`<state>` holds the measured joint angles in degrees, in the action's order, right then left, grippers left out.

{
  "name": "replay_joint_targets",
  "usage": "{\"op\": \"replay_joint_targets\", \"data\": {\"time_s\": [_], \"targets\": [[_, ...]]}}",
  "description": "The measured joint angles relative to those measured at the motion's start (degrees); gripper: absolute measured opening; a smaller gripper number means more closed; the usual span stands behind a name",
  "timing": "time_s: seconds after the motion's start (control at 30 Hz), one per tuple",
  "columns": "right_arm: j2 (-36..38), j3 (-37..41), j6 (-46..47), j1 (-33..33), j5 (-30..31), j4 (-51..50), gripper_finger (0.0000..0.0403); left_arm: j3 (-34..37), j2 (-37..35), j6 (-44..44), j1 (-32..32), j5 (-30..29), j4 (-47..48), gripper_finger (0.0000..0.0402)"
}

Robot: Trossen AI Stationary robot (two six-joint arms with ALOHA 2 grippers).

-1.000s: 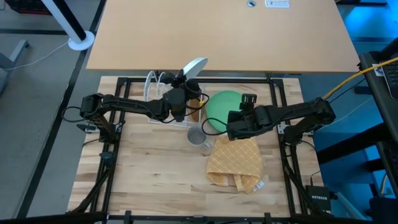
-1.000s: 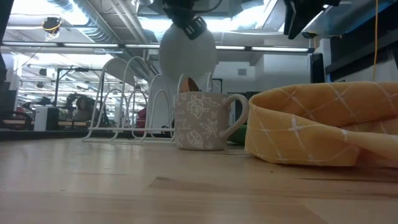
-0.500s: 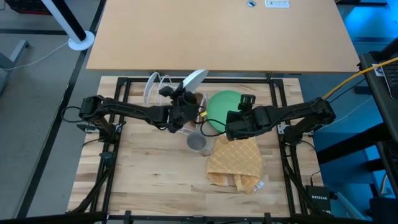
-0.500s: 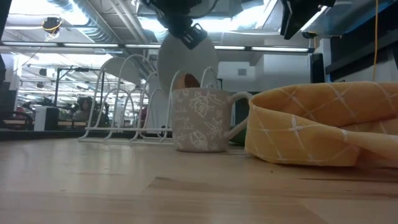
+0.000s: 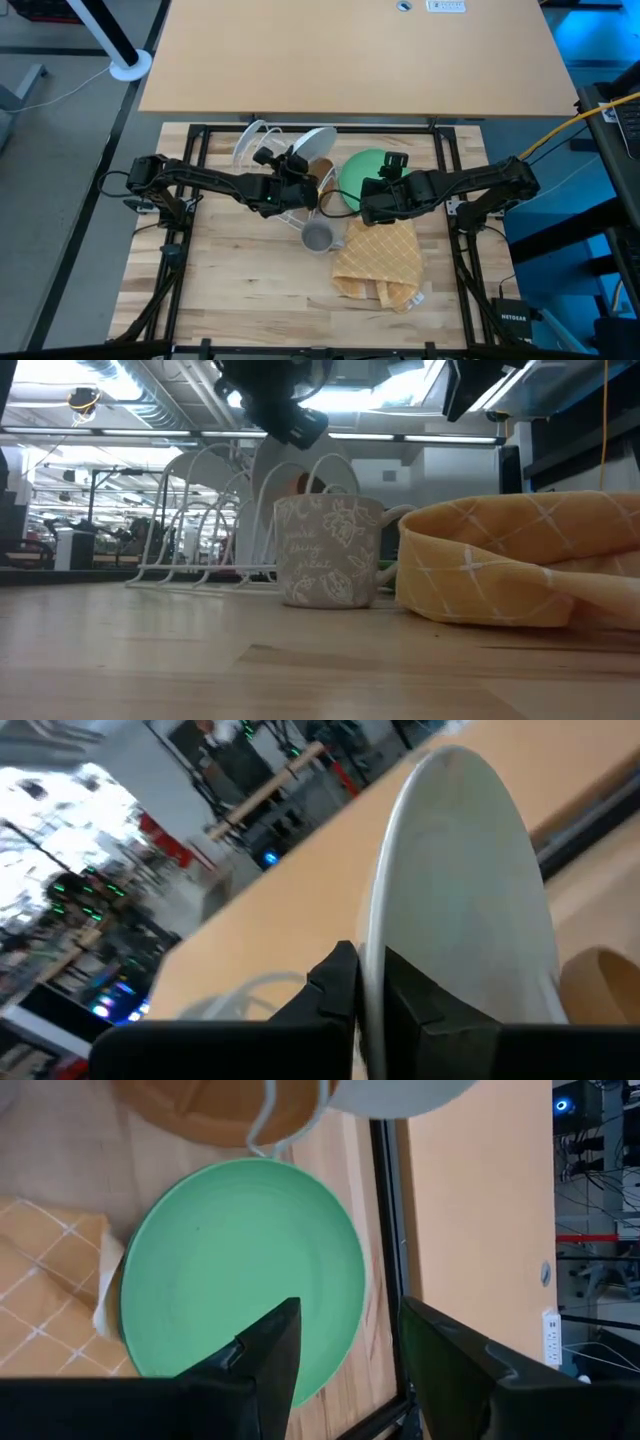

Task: Sort dishes
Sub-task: Put the white plate in the dish rack

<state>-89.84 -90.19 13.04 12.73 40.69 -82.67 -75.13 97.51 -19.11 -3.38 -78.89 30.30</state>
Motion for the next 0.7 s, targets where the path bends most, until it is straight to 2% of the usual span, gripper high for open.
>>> {"op": "replay_joint_targets", "data": {"time_s": [0.27, 0.57, 0.7], "targets": [[0.0, 0.0, 0.0, 0.0, 0.0, 0.33, 0.0172, -0.01, 0.02, -7.77, -0.11, 7.02, 8.7, 0.0014], [0.0, -0.02, 0.04, 0.0, 0.0, 2.32, 0.0172, 1.95, -0.02, -11.61, -1.17, 7.88, 11.25, 0.0008], [-0.02, -0.02, 0.0, 0.0, -0.02, 3.01, 0.0172, 3.62, 0.0, -12.97, -2.33, 8.37, 11.02, 0.0017]]}}
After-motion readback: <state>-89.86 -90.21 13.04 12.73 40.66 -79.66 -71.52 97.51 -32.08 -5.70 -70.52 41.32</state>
